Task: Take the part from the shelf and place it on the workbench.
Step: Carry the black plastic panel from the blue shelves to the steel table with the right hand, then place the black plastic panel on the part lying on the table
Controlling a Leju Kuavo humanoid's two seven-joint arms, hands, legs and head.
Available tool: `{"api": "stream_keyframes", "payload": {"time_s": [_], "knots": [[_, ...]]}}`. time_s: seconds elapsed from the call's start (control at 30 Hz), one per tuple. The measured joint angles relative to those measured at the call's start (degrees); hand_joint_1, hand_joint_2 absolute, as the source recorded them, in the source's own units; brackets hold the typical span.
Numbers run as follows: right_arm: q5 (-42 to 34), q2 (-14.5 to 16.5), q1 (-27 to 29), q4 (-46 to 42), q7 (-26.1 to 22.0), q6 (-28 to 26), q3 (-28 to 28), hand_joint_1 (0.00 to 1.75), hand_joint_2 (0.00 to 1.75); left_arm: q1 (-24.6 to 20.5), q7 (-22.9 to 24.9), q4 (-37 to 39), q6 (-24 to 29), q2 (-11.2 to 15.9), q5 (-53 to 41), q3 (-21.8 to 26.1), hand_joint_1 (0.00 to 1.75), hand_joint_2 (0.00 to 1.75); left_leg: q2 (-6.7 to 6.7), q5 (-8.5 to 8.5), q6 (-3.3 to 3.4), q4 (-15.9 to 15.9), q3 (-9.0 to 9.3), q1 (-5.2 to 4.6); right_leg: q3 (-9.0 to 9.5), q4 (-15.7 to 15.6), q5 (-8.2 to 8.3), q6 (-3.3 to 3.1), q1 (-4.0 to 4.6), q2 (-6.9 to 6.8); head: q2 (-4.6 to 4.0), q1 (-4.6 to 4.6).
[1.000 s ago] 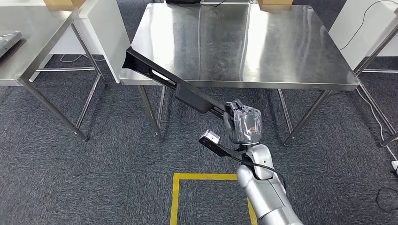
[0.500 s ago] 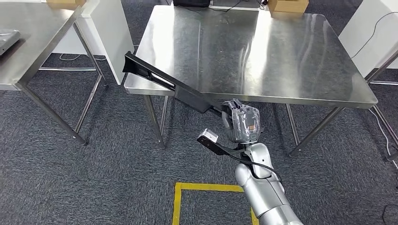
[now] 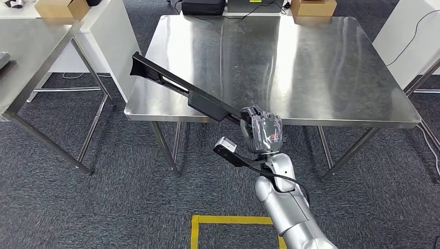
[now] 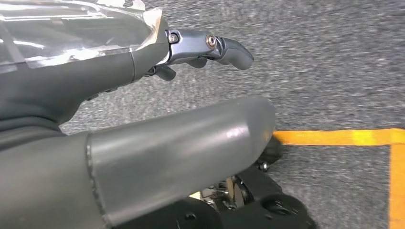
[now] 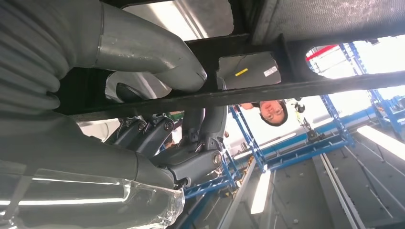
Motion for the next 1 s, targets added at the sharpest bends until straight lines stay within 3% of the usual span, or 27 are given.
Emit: {"api": "stream_keyframes", "payload": {"time_s": [0.07, 0.13, 0.2, 0.27, 0.33, 0.37, 0.4, 0.43, 0.5, 0.57, 0.63, 0.7, 0.77, 0.87, 0.93, 1.0], "knots": [[-0.1, 0.2, -0.2, 0.2, 0.0, -0.1, 0.1, 1.75, 1.75, 0.0, 0.0, 0.0, 0.0, 0.0, 0.0, 0.3, 0.0, 0.0, -0.1, 1.65, 0.87, -4.1, 1.63, -0.41, 0.77, -0.2, -0.94, 0.65, 0.14, 0.2, 0.0, 0.02], [-0.1, 0.3, -0.5, 0.3, 0.0, -0.1, 0.2, 1.75, 1.75, 0.0, 0.0, 0.0, 0.1, 0.0, -0.2, 0.5, 0.0, 0.0, -0.27, 1.05, 1.83, -4.7, 2.52, -0.61, 1.3, 0.1, -1.12, 1.53, 0.33, 0.35, 0.01, -0.02], [-0.2, 0.3, -0.5, 0.4, 0.1, -0.2, 0.3, 1.75, 1.75, 0.1, 0.0, 0.0, 0.1, 0.0, -0.5, 0.6, 0.0, 0.0, -0.25, 1.6, 2.6, -5.3, 3.93, -0.41, 1.35, 2.0, -1.54, 2.24, 0.39, 0.19, 0.01, 0.09], [-0.2, 0.2, -0.7, 0.4, 0.2, -0.2, 0.4, 1.75, 1.75, 0.1, 0.0, 0.0, 0.1, 0.0, -0.8, 0.7, 0.0, 0.0, -0.17, 1.43, 3.0, -5.5, 5.01, -0.21, -1.49, 6.9, -3.26, 2.42, 0.21, -0.03, 0.01, 0.49], [-0.2, 0.1, -0.7, 0.4, 0.4, -0.2, 0.4, 1.75, 1.75, 0.0, 0.0, 0.0, 0.0, 0.0, -1.0, 0.8, 0.0, 0.0, -0.23, 0.88, 3.14, -5.5, 5.46, -0.22, -6.33, 13.6, -5.6, 2.39, 0.09, -0.08, 0.0, 0.76], [-0.2, 0.0, -0.5, 0.4, 0.5, -0.2, 0.4, 1.75, 1.75, 0.1, 0.0, 0.0, 0.0, 0.0, -1.2, 0.9, 0.0, 0.0, -0.28, 0.52, 3.1, -5.5, 5.76, -0.22, -8.31, 15.5, -6.33, 2.5, 0.01, -0.1, 0.0, 0.77], [-0.2, -0.1, -0.3, 0.4, 0.6, -0.2, 0.4, 1.75, 1.75, 0.1, 0.0, 0.0, -0.1, -0.1, -1.4, 0.9, 0.0, 0.0, -0.35, 0.12, 3.01, -5.5, 6.17, -0.21, -9.36, 15.4, -6.15, 2.75, -0.08, -0.12, 0.0, 0.79], [-0.1, -0.3, -0.2, 0.4, 0.8, -0.2, 0.4, 1.75, 1.75, 0.2, 0.0, 0.0, -0.1, -0.1, -1.6, 1.0, 0.0, 0.0, -0.42, -0.3, 2.88, -5.5, 6.71, -0.19, -9.35, 13.3, -4.8, 3.22, -0.2, -0.17, 0.01, 0.81], [-0.1, -0.4, -0.1, 0.4, 1.0, -0.1, 0.4, 1.75, 1.75, 0.2, 0.0, 0.0, -0.2, -0.1, -1.9, 1.0, 0.0, 0.0, -0.51, -1.22, 2.44, -5.5, 7.86, -0.19, -7.41, 5.6, 0.23, 4.07, -0.37, -0.48, 0.02, 0.84], [-0.1, -0.4, -0.1, 0.4, 1.1, -0.1, 0.4, 1.75, 1.75, 0.2, 0.0, 0.0, -0.2, -0.1, -2.0, 1.1, 0.0, 0.0, -0.56, -2.02, 1.79, -5.5, 8.54, -0.28, -5.8, 1.0, 3.04, 3.31, -0.17, -0.92, 0.02, 0.83], [0.0, -0.5, -0.1, 0.3, 1.1, -0.1, 0.4, 1.75, 1.75, 0.2, 0.0, -0.1, -0.2, -0.1, -2.0, 1.2, 0.0, 0.0, -0.53, -2.23, 1.07, -5.2, 8.81, -0.33, -5.25, 0.4, 3.31, 1.74, 0.01, -0.92, 0.02, 0.76], [0.0, -0.4, -0.1, 0.3, 1.2, -0.1, 0.4, 1.75, 1.75, 0.2, 0.0, -0.1, -0.2, 0.0, -2.0, 1.3, 0.0, 0.0, -0.34, -2.43, 0.49, -3.9, 8.4, -0.24, -4.45, 0.1, 3.7, 1.02, -0.23, -0.68, 0.01, 0.71], [0.0, -0.3, -0.2, 0.3, 1.2, -0.1, 0.4, 1.75, 1.75, 0.1, 0.0, -0.1, -0.2, 0.0, -2.1, 1.4, 0.0, 0.0, -0.11, -3.86, -0.04, 0.8, 5.72, -0.07, -3.69, 0.0, 3.39, 0.4, -0.39, -0.64, 0.01, 0.42], [0.0, -0.3, 0.0, 0.3, 1.2, 0.0, 0.6, 1.75, 1.75, 0.2, 0.0, -0.1, -0.2, 0.0, -2.2, 1.5, 0.0, 0.0, 0.0, -7.3, -0.65, 10.0, -1.02, 0.16, -3.21, 0.0, 2.67, -0.27, -0.18, -0.56, 0.02, 0.09], [0.0, -0.3, 0.1, 0.3, 1.2, 0.0, 0.7, 1.75, 1.75, 0.3, 0.1, -0.1, -0.2, 0.0, -2.2, 1.7, 0.0, 0.0, 0.02, -6.35, -0.65, 10.0, -2.79, 0.2, -2.84, 0.0, 2.24, -0.31, -0.07, -0.4, 0.01, 0.07], [0.0, -0.3, 0.2, 0.3, 1.2, 0.1, 0.7, 1.75, 1.75, 0.3, 0.1, -0.1, -0.2, 0.0, -2.2, 1.9, 0.0, 0.0, 0.03, -4.81, -0.56, 8.5, -2.72, 0.2, -2.61, 0.0, 2.03, -0.27, -0.03, -0.31, 0.0, 0.06]]}}
